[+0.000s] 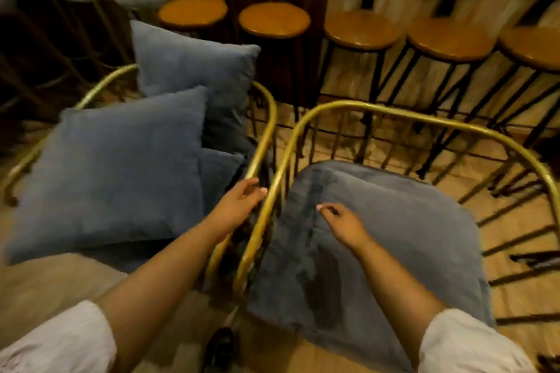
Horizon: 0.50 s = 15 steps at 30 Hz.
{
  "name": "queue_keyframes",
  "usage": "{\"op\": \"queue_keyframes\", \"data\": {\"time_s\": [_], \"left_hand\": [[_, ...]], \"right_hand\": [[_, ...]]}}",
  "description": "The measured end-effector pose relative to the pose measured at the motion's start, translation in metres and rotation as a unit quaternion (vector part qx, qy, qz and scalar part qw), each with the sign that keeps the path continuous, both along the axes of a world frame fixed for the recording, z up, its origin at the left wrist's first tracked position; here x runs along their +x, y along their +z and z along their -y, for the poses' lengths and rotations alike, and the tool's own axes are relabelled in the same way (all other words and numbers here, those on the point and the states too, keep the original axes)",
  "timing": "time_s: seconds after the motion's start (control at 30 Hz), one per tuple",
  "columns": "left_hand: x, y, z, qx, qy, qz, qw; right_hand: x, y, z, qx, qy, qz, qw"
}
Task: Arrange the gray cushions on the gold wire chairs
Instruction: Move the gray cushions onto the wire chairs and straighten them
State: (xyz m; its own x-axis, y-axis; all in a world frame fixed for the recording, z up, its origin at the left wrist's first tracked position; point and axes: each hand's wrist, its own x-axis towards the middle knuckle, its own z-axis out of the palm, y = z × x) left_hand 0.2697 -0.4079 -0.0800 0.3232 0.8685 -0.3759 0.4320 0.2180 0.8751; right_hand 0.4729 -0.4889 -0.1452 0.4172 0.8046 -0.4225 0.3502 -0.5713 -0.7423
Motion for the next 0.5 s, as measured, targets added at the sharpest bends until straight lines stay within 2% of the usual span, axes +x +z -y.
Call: {"op": "queue_keyframes", "data": {"time_s": [0.17, 0.37, 0.5], "left_hand": [[-0.116, 0.033, -0.065, 0.099, 0.09, -0.011, 0.991], [-0.256, 0.03, -0.162, 0.099, 0.214, -0.069, 0.969], [-0.321, 0.011, -0.229, 0.051, 0.257, -0.085, 0.961]], "right_hand": [[-0.092, 0.035, -0.1, 0.067, 0.07, -0.034, 0.995], [-0.211, 0.048, -0.222, 0.076, 0.072, -0.088, 0.991], [-0.261, 0.041, -0.289, 0.058, 0.07, -0.115, 0.989]]}}
